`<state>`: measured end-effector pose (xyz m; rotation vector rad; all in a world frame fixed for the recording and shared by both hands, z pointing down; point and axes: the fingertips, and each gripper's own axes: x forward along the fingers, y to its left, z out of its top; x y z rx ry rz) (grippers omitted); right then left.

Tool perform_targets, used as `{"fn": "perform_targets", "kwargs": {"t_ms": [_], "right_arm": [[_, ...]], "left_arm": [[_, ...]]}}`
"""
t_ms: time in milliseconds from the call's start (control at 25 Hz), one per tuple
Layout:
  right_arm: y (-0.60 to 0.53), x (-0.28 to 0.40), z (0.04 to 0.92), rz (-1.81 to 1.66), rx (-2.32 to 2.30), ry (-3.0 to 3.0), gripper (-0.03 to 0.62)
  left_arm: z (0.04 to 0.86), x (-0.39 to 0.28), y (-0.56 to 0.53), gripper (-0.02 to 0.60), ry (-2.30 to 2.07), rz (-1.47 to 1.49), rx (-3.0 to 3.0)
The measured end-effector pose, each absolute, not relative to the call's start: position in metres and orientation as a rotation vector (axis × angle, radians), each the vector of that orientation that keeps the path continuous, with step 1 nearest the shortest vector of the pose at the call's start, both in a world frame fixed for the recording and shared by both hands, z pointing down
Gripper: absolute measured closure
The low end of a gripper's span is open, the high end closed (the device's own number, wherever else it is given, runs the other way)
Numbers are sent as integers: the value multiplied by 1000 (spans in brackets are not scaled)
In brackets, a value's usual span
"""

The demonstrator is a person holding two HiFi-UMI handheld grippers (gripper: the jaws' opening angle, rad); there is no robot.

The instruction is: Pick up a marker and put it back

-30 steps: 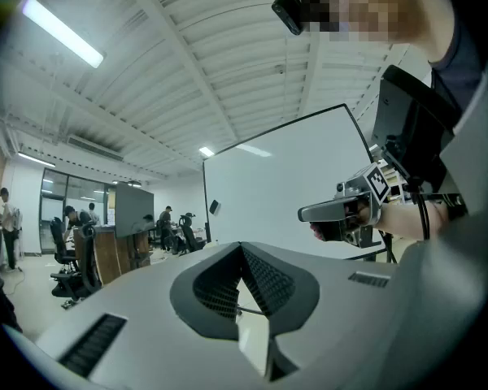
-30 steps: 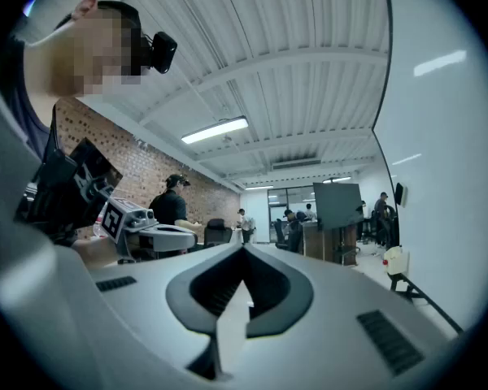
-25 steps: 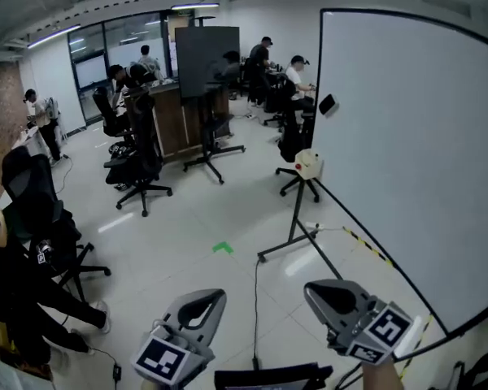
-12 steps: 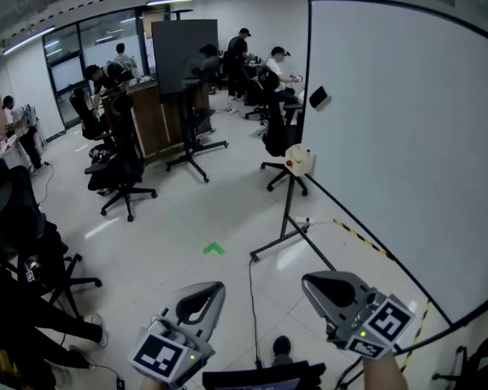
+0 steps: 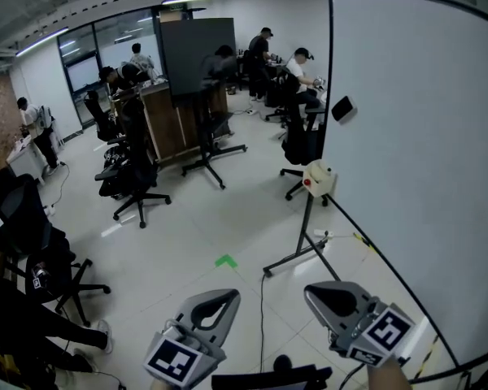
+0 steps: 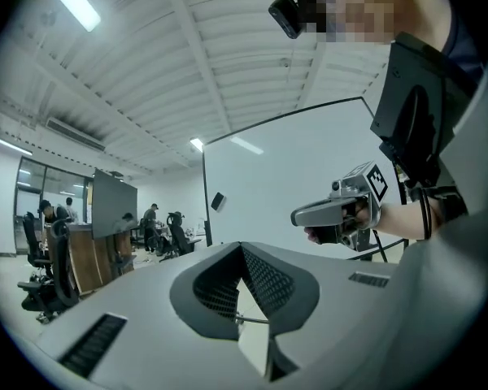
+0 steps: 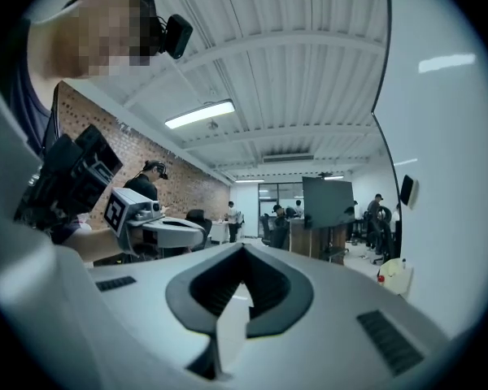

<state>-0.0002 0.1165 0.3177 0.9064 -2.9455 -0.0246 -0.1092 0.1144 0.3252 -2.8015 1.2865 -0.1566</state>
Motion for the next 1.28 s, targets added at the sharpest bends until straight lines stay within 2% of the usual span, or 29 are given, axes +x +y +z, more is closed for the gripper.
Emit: {"fn": "perform_targets", "kwargs": {"t_ms": [480, 920, 1280], "right_arm": [[0, 65, 321, -19, 820, -2974, 583], [-74, 77, 325, -33, 906, -2942, 583], [-163, 59, 336, -26, 1121, -2828, 582]], "left_arm": [[315, -37, -1, 586, 1332, -161, -2765], [324, -21, -81, 586, 1228, -181, -2808], [334, -39, -183, 586, 1014, -142, -2898]]}}
